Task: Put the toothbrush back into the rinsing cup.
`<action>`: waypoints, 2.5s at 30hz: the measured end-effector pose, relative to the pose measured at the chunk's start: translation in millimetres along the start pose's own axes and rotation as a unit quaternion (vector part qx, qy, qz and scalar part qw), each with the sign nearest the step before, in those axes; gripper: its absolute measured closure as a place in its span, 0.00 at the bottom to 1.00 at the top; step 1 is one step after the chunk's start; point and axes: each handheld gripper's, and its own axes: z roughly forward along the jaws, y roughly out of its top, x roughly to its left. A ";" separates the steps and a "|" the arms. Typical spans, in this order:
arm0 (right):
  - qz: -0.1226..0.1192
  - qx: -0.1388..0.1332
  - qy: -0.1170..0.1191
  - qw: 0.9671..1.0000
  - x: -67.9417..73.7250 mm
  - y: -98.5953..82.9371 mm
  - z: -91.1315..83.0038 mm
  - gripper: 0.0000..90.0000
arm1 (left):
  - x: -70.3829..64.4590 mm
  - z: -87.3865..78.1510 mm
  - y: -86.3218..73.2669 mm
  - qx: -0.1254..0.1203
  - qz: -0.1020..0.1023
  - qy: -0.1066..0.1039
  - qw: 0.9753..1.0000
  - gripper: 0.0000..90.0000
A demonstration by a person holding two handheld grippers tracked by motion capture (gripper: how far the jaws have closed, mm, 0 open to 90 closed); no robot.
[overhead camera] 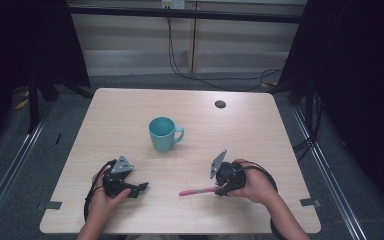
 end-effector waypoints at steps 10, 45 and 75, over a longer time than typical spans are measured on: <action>-0.025 0.040 0.010 0.999 0.7 9.1 6.8 0.90 | 0.0 0.1 0.0 -0.001 0.000 0.000 1.000 0.16; -0.024 0.068 -0.027 0.997 -8.8 2.0 -24.6 0.93 | -1.6 3.3 2.1 0.009 0.010 -0.010 1.000 0.05; -0.007 0.080 -0.037 0.996 -23.6 3.0 -37.0 0.93 | -23.4 6.2 74.1 0.128 0.097 -0.061 0.985 0.20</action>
